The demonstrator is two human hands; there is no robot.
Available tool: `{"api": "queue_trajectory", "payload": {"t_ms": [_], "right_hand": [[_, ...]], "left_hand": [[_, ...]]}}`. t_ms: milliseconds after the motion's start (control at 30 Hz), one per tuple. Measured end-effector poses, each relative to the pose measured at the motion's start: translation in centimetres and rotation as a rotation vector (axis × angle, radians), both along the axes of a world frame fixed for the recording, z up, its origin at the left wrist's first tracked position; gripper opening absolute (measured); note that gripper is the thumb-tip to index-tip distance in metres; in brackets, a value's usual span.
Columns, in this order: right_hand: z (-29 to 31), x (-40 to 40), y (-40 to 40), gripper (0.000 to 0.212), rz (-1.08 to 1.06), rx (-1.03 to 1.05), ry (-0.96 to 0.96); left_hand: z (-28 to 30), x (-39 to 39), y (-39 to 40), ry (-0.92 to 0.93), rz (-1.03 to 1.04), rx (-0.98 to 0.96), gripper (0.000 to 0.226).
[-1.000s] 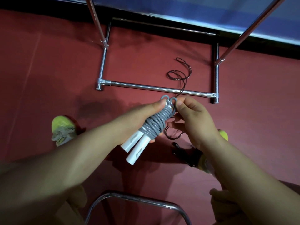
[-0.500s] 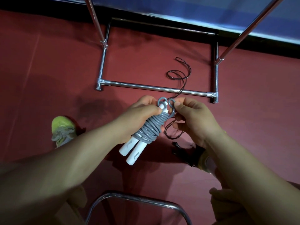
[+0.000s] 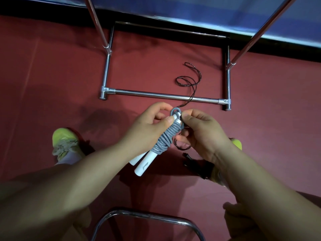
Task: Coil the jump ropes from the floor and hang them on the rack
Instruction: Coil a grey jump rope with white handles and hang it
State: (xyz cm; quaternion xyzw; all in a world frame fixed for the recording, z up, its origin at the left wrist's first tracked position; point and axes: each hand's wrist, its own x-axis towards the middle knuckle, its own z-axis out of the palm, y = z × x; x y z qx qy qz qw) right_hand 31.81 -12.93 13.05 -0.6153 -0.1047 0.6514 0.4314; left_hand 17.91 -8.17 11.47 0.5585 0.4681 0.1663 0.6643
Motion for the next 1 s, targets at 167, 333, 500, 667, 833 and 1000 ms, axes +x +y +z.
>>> {"api": "queue_trajectory", "payload": {"t_ms": [167,333,500,667,833,1000], "right_hand": [[0.0,-0.5,0.1,0.023,-0.061,-0.008,0.009],[0.3,-1.0,0.0,0.024,-0.039,0.011,-0.017],[0.7,-0.4,0.2,0.020,0.064,0.074,-0.060],[0.8,0.4,0.2,0.022,0.212,0.085,-0.168],[0.5,0.9,0.0,0.020,0.363,0.063,-0.349],[0.5,0.6,-0.2,0.021,0.376,0.025,-0.441]], "left_hand": [[-0.4,-0.3,-0.3,0.197,-0.060,0.266,0.031],[0.4,-0.1,-1.0,0.210,-0.123,0.219,0.048],[0.7,0.2,0.2,0.046,-0.015,0.111,0.016],[0.8,-0.4,0.3,0.011,-0.066,0.078,0.028],[0.8,-0.8,0.1,0.061,-0.174,0.043,0.021],[0.4,-0.8,-0.2,0.114,-0.187,0.020,0.023]]}}
